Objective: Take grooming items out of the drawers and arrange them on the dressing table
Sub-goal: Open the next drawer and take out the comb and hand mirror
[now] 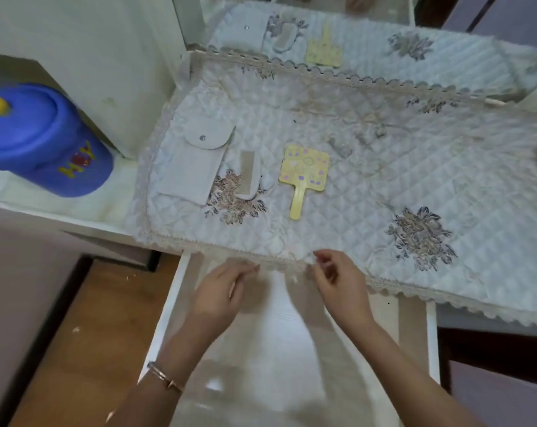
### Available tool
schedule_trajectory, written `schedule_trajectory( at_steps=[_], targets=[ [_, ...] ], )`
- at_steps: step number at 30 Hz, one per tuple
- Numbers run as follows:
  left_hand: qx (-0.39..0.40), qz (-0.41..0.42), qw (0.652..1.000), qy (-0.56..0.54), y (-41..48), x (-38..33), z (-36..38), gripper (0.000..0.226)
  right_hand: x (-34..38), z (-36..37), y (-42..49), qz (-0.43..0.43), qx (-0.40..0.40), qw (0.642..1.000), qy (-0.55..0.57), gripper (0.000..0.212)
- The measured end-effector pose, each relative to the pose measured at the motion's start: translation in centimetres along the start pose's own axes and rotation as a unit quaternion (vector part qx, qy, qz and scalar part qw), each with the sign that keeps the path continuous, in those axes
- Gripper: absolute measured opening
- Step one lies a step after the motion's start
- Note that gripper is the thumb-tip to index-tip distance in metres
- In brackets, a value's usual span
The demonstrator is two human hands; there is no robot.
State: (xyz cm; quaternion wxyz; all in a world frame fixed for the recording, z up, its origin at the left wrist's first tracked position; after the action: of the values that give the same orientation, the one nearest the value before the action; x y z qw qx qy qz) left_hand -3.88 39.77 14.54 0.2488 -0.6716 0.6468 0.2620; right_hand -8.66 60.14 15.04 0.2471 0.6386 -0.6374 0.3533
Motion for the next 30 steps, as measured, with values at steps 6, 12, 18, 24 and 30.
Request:
schedule_trajectory(
  at_steps=[6, 12, 18, 24, 30],
  targets=[
    [0.270, -0.098, 0.955, 0.072, -12.4, 5.1, 5.8, 0.028, -9.3, 1.0, -13.7, 0.128, 0.239, 0.950, -0.154, 0.017],
    [0.339, -0.066, 0.935, 0.077, -17.0, 5.2, 5.8, 0.029, -10.7, 1.5, -21.3, 0.187, 0.249, 0.940, -0.141, 0.012],
    [0.403, 0.043, 0.907, 0.116, -18.3, 5.6, 5.1, 0.095, -10.0, 1.7, -23.4, 0.115, 0.287, 0.925, -0.220, 0.052],
    [0.407, 0.088, 0.895, 0.158, -15.8, 4.4, 4.9, 0.098, -10.0, 1.3, -21.5, 0.116, 0.236, 0.935, -0.237, 0.039],
    [0.209, 0.161, 0.942, 0.208, -9.9, 3.5, 3.8, 0.042, -7.5, -0.5, -14.7, 0.015, 0.111, 0.928, -0.354, 0.072]
  ],
)
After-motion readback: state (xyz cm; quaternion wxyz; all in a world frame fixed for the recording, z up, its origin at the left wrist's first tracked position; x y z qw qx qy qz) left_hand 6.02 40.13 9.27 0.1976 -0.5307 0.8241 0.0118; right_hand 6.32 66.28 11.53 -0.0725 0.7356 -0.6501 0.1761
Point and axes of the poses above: each hand's wrist, its own y-axis towards the middle knuckle, its own z-axis out of the palm, x = y × z, the point moved 7 cm from there along y, towards the middle knuckle
